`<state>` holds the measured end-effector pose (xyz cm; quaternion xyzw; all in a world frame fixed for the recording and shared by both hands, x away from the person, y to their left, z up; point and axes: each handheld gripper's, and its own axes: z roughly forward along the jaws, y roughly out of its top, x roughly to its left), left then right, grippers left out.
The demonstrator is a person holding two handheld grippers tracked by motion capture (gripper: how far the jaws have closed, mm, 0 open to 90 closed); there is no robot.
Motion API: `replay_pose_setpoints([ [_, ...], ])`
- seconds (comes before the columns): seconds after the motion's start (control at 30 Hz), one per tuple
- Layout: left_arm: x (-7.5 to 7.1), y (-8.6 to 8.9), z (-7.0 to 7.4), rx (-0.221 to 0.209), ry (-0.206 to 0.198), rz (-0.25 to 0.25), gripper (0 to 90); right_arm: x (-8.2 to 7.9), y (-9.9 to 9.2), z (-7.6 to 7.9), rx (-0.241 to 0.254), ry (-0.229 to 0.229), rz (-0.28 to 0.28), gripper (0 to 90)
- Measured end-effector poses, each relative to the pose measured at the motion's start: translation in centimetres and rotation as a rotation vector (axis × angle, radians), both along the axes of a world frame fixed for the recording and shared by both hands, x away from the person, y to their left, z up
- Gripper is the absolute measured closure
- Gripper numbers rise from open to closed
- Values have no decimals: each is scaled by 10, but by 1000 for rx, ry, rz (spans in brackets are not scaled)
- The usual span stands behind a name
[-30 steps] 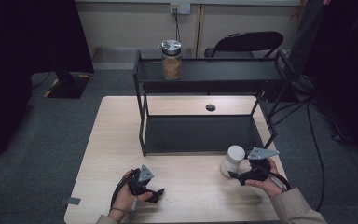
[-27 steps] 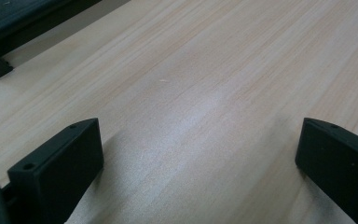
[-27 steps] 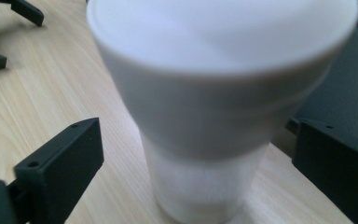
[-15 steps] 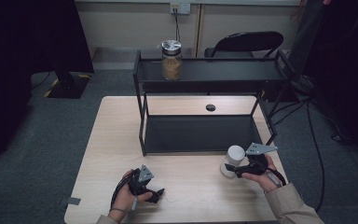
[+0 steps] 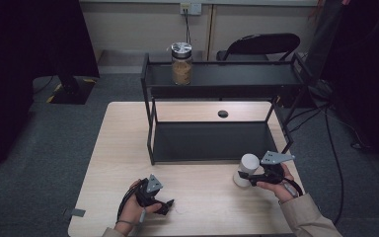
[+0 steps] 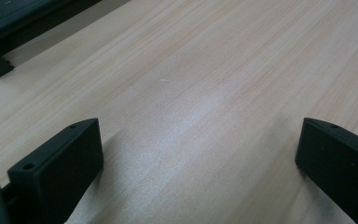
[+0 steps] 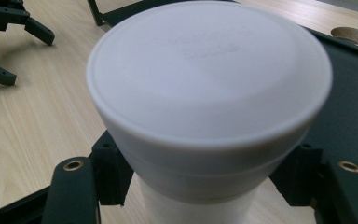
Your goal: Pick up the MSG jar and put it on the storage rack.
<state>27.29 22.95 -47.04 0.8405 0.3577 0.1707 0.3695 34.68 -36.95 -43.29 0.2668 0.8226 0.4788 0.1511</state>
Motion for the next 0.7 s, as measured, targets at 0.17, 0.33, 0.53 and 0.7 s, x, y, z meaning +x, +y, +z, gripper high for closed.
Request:
replay_pose_setpoints([
  [0.17, 0, 0, 0, 0, 0, 0, 0, 0, 1, 2, -12, -4, 4, 340],
  [0.33, 0, 0, 0, -1, 0, 0, 0, 1, 4, 8, -32, 3, 15, 343],
  [0.53, 0, 0, 0, -1, 0, 0, 0, -3, 4, 13, -32, -9, 25, 344],
  [0.7, 0, 0, 0, -1, 0, 0, 0, -4, 4, 25, -37, -19, 47, 345],
])
